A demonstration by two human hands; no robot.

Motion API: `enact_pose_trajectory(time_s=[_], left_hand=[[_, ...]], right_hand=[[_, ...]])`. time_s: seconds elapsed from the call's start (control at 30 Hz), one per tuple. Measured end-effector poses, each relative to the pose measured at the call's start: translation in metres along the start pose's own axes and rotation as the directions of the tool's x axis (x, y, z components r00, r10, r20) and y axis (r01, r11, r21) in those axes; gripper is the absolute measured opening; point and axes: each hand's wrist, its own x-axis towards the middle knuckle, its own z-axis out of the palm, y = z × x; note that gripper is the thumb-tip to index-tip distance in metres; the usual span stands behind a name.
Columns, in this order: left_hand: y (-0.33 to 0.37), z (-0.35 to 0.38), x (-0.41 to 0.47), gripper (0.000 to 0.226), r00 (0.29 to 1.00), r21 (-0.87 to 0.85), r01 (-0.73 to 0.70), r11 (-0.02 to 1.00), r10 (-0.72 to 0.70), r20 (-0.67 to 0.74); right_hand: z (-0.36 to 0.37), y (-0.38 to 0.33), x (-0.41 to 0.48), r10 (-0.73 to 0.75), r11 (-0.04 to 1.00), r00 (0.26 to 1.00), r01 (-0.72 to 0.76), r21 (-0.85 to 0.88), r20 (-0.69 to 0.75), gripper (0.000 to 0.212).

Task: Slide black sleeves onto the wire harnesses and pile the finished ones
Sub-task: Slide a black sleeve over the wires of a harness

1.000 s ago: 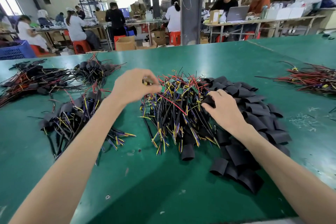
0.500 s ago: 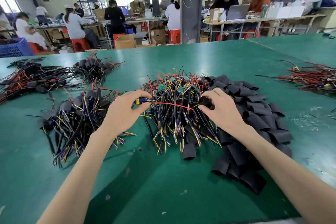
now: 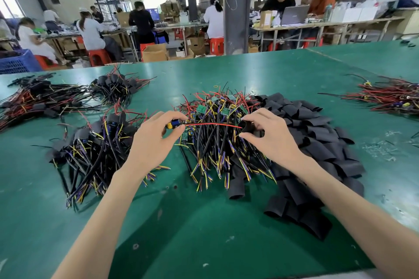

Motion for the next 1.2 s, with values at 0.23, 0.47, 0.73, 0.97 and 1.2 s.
enact_pose_trajectory(time_s=[0.23,0.47,0.73,0.97,1.2], left_hand=[[0.000,0.000,-0.001,0.017,1.000,0.016,0.001,1.000,0.000,-0.018],[0.004,0.004,-0.003,0.022,0.998,0.079,-0.055,0.995,0.058,-0.031],[0.024,0.021,-0.009,0.049,0.991,-0.138,-0.094,0.986,0.106,0.086],[0.034,0.036,-0.016,0.031,0.992,-0.222,-0.009,0.975,0.037,0.122],[0.040,0.038,-0.018,0.023,0.992,-0.223,-0.044,0.974,0.068,0.102]], right_hand=[[0.002,-0.003,-0.001,-0.041,0.993,0.999,0.042,0.113,-0.015,0.031],[0.004,-0.006,-0.001,-0.085,0.995,0.995,0.087,0.057,-0.042,0.032],[0.003,-0.016,-0.003,-0.210,0.936,0.975,0.178,-0.305,-0.076,0.032],[0.005,-0.031,-0.008,-0.272,0.939,0.962,0.262,-0.224,-0.011,0.036],[0.007,-0.042,-0.012,-0.265,0.951,0.964,0.263,-0.164,0.011,0.037]])
